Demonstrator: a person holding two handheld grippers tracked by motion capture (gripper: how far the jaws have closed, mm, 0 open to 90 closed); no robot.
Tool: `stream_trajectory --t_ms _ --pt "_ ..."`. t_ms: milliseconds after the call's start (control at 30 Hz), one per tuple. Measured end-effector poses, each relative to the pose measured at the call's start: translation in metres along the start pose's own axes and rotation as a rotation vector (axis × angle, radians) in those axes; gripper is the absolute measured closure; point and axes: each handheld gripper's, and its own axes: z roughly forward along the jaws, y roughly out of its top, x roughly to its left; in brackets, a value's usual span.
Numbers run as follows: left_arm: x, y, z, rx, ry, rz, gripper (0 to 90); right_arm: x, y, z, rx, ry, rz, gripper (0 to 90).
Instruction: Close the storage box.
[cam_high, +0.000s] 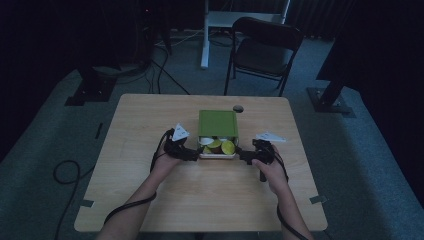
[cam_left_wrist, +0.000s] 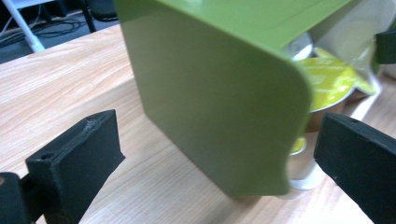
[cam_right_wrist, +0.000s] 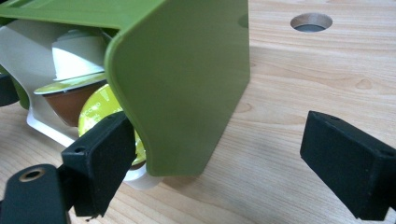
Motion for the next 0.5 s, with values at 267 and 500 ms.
stream_trajectory --t_ms 267,500 --pt "-0.007 0.004 -0.01 -0.036 -0.003 -0.005 0.8 0.009 0.003 -0.003 -0.034 -0.007 -0.063 10.3" --pt "-0.009 0.005 -0.018 -0.048 -0.014 -0.004 0.8 0.011 0.003 -0.009 -0.056 -0.012 -0.055 10.3"
